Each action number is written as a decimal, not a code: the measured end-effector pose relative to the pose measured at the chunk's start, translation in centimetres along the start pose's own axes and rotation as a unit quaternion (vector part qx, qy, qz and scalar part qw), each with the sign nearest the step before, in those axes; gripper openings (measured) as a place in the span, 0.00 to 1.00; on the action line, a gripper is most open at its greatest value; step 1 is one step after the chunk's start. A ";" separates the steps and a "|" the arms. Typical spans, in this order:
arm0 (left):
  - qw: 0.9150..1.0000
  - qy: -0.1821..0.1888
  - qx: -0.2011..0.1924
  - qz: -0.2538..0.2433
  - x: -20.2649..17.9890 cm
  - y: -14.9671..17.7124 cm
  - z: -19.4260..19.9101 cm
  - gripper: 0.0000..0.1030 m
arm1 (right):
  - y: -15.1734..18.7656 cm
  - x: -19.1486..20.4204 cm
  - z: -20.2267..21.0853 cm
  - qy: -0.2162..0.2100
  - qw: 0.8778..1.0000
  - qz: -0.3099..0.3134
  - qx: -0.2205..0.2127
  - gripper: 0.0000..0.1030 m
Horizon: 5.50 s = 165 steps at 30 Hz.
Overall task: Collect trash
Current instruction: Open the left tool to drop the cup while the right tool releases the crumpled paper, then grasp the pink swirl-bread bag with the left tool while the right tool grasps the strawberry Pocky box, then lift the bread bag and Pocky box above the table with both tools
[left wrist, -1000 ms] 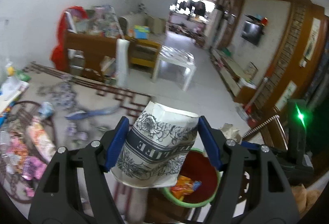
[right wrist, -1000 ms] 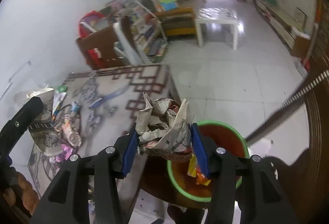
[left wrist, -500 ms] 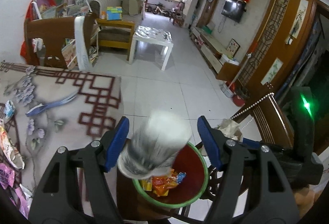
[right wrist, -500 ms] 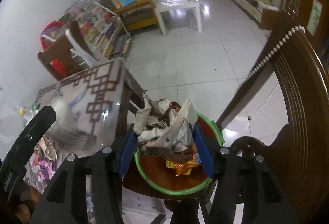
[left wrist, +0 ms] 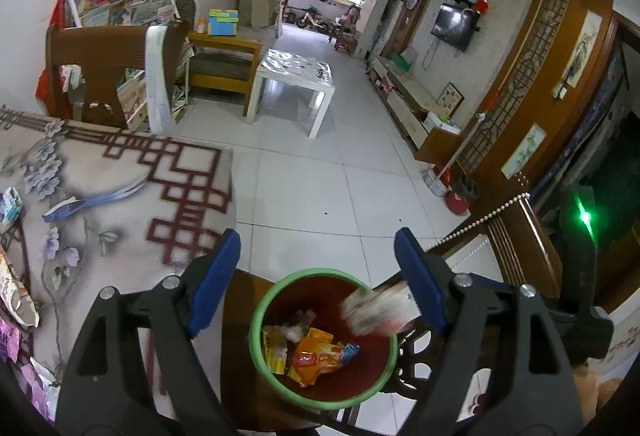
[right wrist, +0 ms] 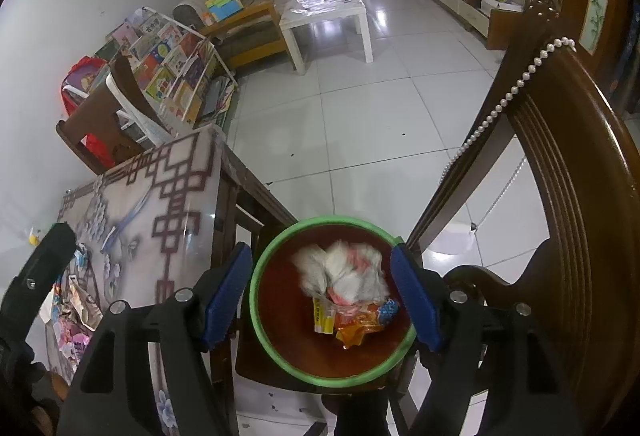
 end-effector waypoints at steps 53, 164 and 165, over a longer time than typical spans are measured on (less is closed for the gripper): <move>0.866 -0.334 0.069 0.366 43.4 14.6 8.4 0.80 | 7.8 31.7 -11.5 -0.133 0.936 0.299 0.131 0.79; 0.947 -0.244 -0.158 0.136 20.4 -1.0 22.3 0.51 | 2.7 30.8 7.5 -0.301 0.908 0.287 -0.054 0.31; 0.948 -0.240 -0.158 0.133 20.2 -1.2 22.2 0.51 | 2.5 30.5 7.7 -0.299 0.909 0.284 -0.056 0.31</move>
Point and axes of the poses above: each gripper's, at about its wrist camera, not at the fingertips, and z roughly against the way its jaws point, x to its left, y to its underside, the point moved 7 cm from there along -z, roughly the way its jaws point, and after that the axes turned 6 degrees about -y, right-handed, at the moved point
